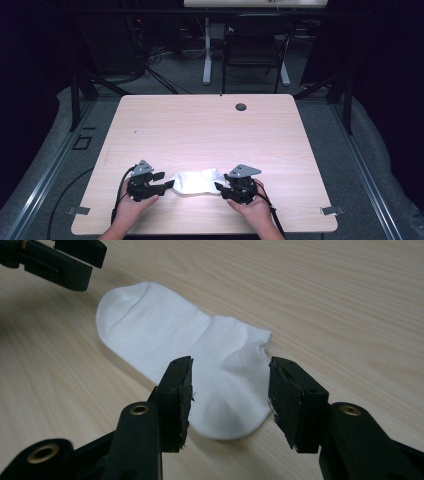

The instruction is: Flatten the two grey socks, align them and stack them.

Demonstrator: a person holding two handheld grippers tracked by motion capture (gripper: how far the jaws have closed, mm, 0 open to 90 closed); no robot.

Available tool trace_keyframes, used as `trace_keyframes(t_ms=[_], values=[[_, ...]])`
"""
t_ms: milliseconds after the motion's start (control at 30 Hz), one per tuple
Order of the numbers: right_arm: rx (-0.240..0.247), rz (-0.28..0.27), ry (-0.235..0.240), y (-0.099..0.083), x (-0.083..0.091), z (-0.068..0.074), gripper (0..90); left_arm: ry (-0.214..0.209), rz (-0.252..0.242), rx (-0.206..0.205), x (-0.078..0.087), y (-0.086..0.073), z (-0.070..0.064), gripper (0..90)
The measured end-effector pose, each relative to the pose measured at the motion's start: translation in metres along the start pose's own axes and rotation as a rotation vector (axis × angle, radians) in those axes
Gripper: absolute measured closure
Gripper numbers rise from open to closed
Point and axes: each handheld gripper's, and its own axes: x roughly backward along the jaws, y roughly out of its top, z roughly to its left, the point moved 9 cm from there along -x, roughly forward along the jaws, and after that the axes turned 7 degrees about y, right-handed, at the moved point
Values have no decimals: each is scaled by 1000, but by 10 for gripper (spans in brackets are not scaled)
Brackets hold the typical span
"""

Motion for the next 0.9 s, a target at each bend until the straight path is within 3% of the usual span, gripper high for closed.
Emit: trace_keyframes(t_ms=[267,333,433,567,667,733,900], values=[[-10,14,1,-14,12,-1,472,10,26,6,16,-9,5,436],[-20,29,-2,-20,14,-2,472,14,39,-9,18,-15,6,436],[-55,30,5,-28,13,-4,472,5,54,-18,17,-22,4,436],[-53,38,0,-30,12,-7,517,1,40,-30,14,-23,4,436],[-24,75,-18,-36,7,-11,530,21,37,-49,9,-23,8,436],[-31,108,-46,-40,5,-17,537,20,36,-60,7,-22,11,440],[-78,87,-60,-36,7,-23,467,40,35,-72,5,-21,17,439]])
